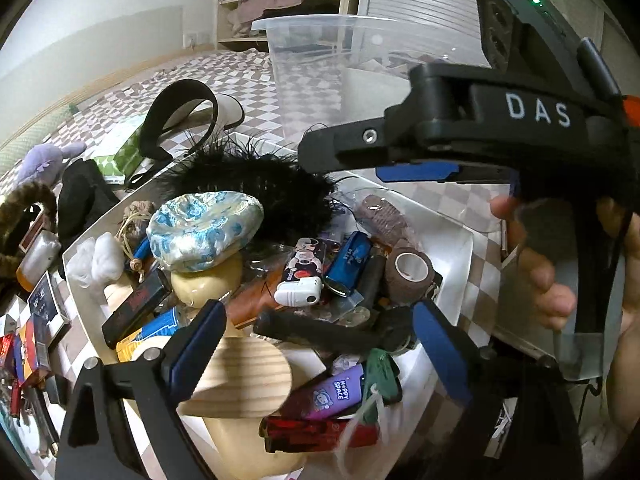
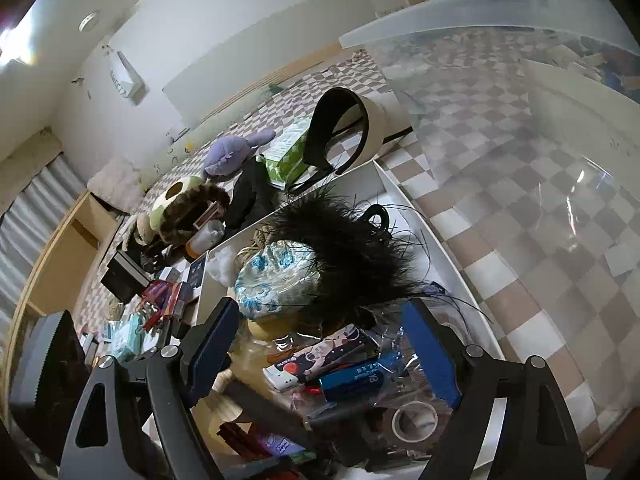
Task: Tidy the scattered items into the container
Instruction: 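Open the left gripper dropping the black lighter while the right gripper releases the white lighter into the tray, then withdraw both grippers from the tray back over the scattered items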
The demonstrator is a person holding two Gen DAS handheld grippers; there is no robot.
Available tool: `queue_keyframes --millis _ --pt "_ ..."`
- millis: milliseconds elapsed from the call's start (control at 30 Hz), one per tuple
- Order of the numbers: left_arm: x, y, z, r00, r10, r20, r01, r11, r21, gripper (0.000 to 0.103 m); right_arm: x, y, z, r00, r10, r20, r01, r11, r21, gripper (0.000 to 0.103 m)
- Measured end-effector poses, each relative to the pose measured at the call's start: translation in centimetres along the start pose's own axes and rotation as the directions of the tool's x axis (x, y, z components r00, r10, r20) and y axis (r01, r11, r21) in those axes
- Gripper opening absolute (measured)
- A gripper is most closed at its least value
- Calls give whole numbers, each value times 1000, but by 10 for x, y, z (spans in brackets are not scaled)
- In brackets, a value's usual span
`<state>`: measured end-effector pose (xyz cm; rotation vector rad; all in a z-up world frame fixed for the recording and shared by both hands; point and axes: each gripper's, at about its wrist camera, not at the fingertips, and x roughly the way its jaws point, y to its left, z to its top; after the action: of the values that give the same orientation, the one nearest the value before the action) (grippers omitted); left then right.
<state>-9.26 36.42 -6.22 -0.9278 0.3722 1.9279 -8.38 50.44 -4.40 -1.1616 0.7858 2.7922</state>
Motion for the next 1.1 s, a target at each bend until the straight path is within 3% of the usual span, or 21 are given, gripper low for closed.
queue_keyframes --millis 600,867,933,967,1100 --pt "-20 3 -9 999 18 41 -17 1000 -22 96 -6 15 -2 1000 -3 -3 3 1000 -25 84" --pt "-43 16 -18 996 51 75 -45 996 -83 99 -11 32 -3 1000 0 18 1 999 -40 84" --pt "-53 20 -22 992 69 102 -59 993 -98 103 -12 37 -3 1000 -1 28 2 999 -42 89" --pt "-58 23 -23 991 73 116 -61 992 -106 103 -13 39 -3 999 -2 34 3 999 -43 103" --pt "-77 33 -29 983 95 156 -71 986 -153 103 -16 47 -4 998 -3 55 6 999 -47 103"
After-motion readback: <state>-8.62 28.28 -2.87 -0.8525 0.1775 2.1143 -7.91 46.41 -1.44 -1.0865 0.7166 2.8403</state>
